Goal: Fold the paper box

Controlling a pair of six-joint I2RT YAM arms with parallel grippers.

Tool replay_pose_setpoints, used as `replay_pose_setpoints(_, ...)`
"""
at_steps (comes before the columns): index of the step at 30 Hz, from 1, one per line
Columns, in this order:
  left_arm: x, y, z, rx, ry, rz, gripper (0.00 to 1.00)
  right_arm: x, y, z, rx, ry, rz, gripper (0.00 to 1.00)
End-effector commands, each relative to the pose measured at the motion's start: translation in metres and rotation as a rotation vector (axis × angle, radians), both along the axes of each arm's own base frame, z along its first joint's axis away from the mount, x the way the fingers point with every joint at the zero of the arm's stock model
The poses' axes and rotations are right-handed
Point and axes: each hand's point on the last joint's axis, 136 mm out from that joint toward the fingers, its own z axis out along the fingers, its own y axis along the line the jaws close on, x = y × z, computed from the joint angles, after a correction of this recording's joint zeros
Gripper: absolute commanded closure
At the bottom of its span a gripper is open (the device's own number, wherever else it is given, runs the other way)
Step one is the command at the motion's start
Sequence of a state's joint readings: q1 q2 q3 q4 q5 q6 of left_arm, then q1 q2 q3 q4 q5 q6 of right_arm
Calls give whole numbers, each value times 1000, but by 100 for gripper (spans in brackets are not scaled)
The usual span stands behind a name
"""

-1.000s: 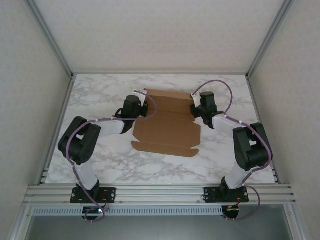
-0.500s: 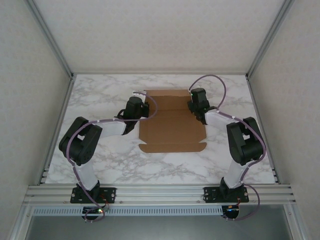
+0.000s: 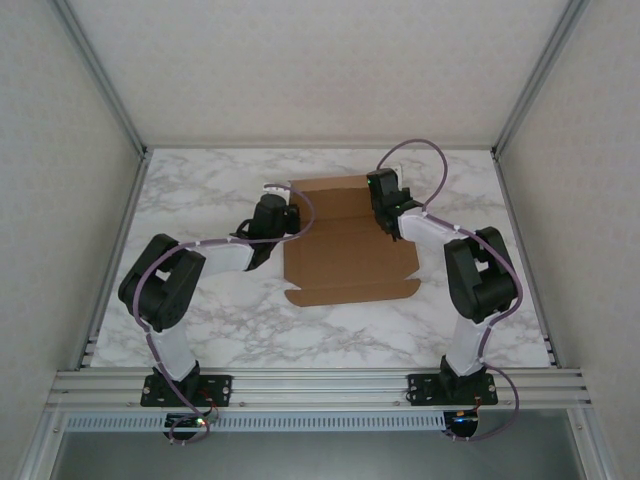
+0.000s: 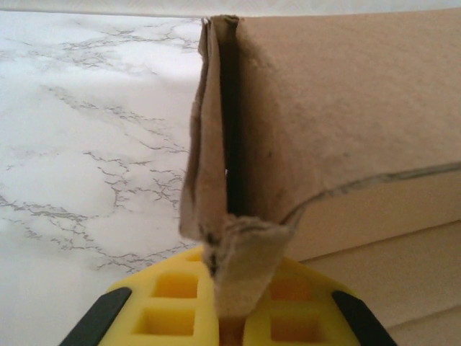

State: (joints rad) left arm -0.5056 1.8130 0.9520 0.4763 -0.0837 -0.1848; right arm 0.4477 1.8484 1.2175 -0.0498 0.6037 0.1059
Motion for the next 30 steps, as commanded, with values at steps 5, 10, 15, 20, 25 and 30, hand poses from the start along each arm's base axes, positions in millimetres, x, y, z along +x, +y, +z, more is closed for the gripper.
replay_pose_setpoints(5,-17,-26,12,-64,-3,-69,100,-25,27,-21,146,24,80,67)
replay_pose_setpoints(10,-16,-13,7,-7,-8,-22,100,-38,28,-12,160,-28,153,39)
replay_pose_setpoints(15,-16,-6,7,30,-19,0,100,-51,37,4,191,-74,284,8)
replay_pose_setpoints(20,-15,-2,9,56,-29,11,100,-64,45,15,247,-78,413,1)
replay_pose_setpoints(25,-14,-1,11,73,-39,9,100,-85,51,19,294,-78,519,1)
replay_pose_setpoints(30,-12,-2,11,81,-44,9,100,-91,39,26,390,-68,510,1)
